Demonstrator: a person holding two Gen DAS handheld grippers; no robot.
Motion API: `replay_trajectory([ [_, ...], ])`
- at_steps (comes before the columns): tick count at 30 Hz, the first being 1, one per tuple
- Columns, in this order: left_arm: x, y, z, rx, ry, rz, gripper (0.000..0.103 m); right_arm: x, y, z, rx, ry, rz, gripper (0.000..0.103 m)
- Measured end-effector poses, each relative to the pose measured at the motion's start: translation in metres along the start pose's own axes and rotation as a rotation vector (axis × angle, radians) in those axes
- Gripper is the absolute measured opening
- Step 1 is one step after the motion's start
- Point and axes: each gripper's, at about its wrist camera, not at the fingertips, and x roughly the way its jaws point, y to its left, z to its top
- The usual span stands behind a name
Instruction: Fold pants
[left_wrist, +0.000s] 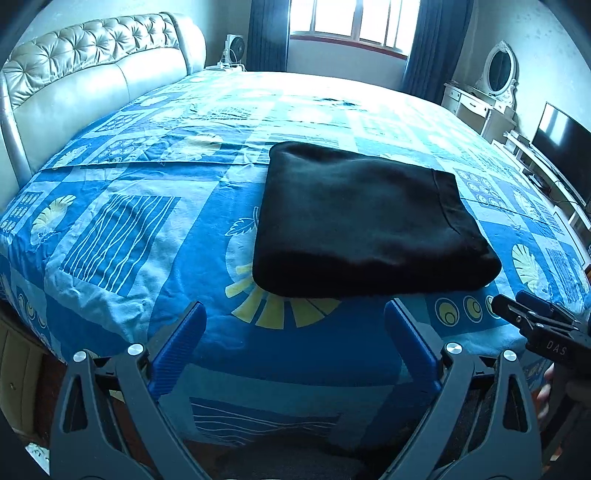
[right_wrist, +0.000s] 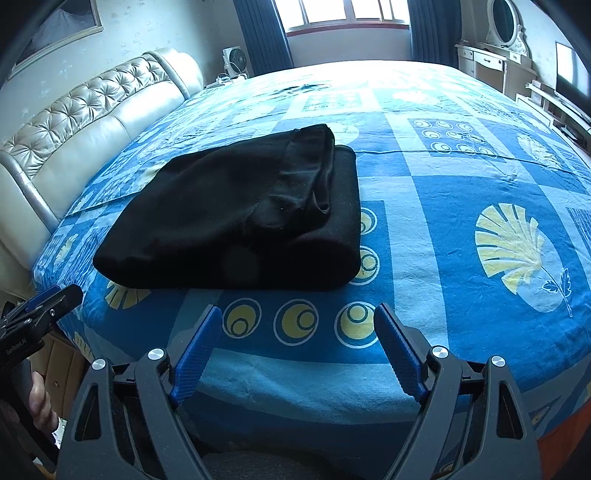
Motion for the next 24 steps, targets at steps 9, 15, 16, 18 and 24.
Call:
replay_trajectory([
  [9, -0.0008, -0.0048, -0.0002, 0.024, -0.007, 0.016, 0.097, 0.002, 0.0026, -0.0019, -0.006, 0.011, 0.005, 0.083],
  [15, 0.0, -0.0052, -0.0002, 0.031, -0.005, 0.021, 0.097, 0.0024, 0.0037, -0.0024, -0.007, 0.014, 0.006, 0.083],
  [16, -0.0002, -0.0054, -0.0001, 0.032, -0.006, 0.023, 0.097, 0.0024, 0.0039, -0.0026, -0.007, 0.014, 0.007, 0.083],
  [18, -0.0005, -0.0063, 0.0, 0.037, -0.007, 0.027, 0.097, 0.0023, 0.0044, -0.0029, -0.007, 0.014, 0.007, 0.083],
  [24, -0.0007, -0.0099, -0.0005, 0.055, -0.005, 0.038, 0.097, 0.0032, 0.005, -0.0032, -0.011, 0.017, 0.009, 0.083],
])
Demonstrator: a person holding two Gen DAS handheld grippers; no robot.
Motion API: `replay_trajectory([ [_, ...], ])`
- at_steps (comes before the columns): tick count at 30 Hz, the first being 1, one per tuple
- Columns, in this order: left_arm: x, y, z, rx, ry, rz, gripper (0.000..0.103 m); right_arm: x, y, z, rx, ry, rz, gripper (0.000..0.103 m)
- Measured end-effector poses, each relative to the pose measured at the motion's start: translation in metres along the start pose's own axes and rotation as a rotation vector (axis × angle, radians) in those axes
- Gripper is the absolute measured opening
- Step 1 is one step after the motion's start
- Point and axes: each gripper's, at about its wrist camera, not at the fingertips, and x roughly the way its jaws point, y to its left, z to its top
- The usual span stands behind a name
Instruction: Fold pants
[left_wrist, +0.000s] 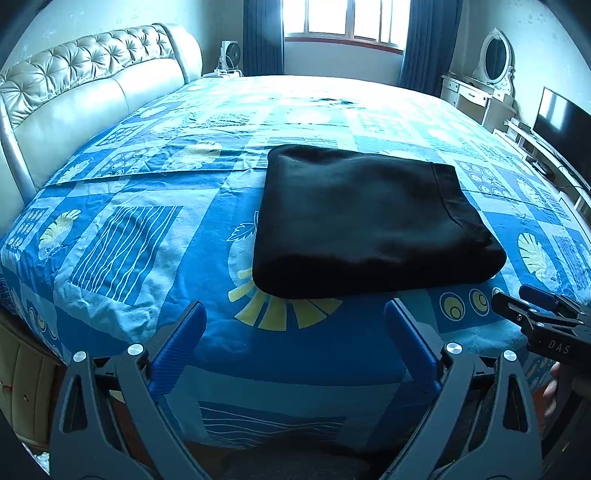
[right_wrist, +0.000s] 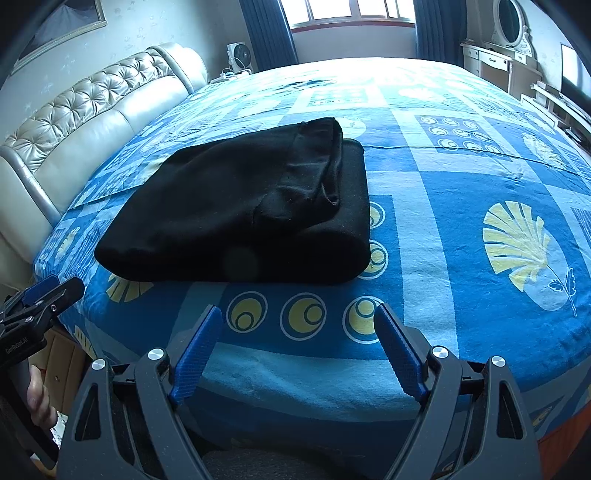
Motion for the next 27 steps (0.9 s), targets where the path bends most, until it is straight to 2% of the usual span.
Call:
replay_trajectory([
  [19, -0.002, -0.0025, 0.0002, 0.01, -0.007, -0.008, 0.097, 0.0035, 0.0028, -0.0023, -0.008, 0.016, 0.007, 0.083],
  [22, -0.003, -0.0025, 0.0005, 0.009, -0.01, -0.018, 0.101, 0.0041, 0.0027, -0.0022, -0.01, 0.019, 0.008, 0.083],
  [27, -0.0055, -0.0008, 0.0013, -0.003, -0.019, -0.025, 0.101, 0.0045, 0.0041, -0.0029, -0.014, 0.022, 0.009, 0.083],
])
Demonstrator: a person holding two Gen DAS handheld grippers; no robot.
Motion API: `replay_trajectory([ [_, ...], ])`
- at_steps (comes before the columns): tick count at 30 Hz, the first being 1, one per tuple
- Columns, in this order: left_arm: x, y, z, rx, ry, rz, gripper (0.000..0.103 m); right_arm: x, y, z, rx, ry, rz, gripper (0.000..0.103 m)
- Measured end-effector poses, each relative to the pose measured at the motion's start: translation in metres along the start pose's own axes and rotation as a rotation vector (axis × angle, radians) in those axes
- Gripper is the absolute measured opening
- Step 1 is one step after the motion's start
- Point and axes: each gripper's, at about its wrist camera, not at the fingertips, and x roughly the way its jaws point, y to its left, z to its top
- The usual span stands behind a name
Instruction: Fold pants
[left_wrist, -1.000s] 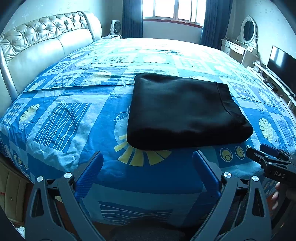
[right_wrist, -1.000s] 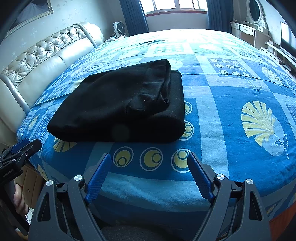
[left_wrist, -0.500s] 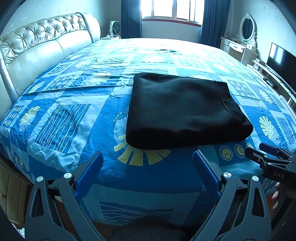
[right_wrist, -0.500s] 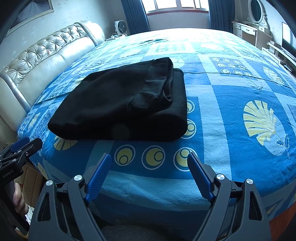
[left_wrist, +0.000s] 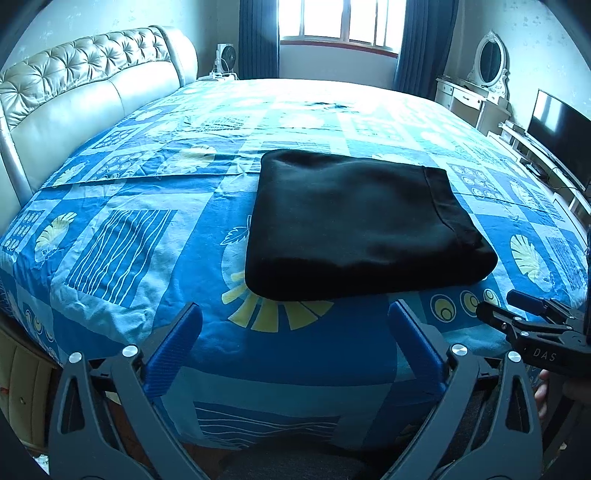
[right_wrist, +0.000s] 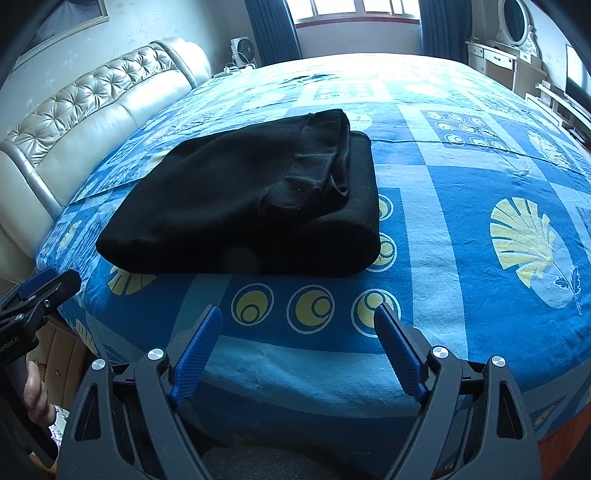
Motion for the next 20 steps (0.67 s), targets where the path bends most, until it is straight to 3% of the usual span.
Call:
replay_trajectory([
  [4, -0.002, 0.001, 0.002, -0.016, -0.006, 0.017, 0.101, 0.001, 0.001, -0.001, -0.001, 0.004, 0.004, 0.083],
  [6, -0.003, 0.002, 0.001, -0.033, -0.013, 0.102, 0.101, 0.001, 0.001, -0.001, 0.0, 0.005, 0.007, 0.083],
  [7, -0.004, 0.004, 0.0, -0.041, -0.018, 0.111, 0.101, 0.001, 0.001, -0.002, 0.002, 0.008, 0.01, 0.083],
  [11, -0.005, 0.016, 0.005, -0.098, 0.057, 0.017, 0.101, 0.0, -0.004, 0.0, 0.025, 0.017, 0.037, 0.083],
  [15, -0.003, 0.05, 0.032, -0.164, 0.039, 0.011, 0.101, -0.012, -0.017, 0.025, 0.054, -0.015, 0.09, 0.083],
  [17, 0.01, 0.077, 0.053, -0.178, -0.003, 0.085, 0.101, -0.015, -0.031, 0.049, 0.072, -0.057, 0.083, 0.086],
  [20, 0.045, 0.117, 0.084, -0.166, -0.054, 0.257, 0.101, 0.0, -0.058, 0.099, 0.087, -0.094, 0.024, 0.087],
])
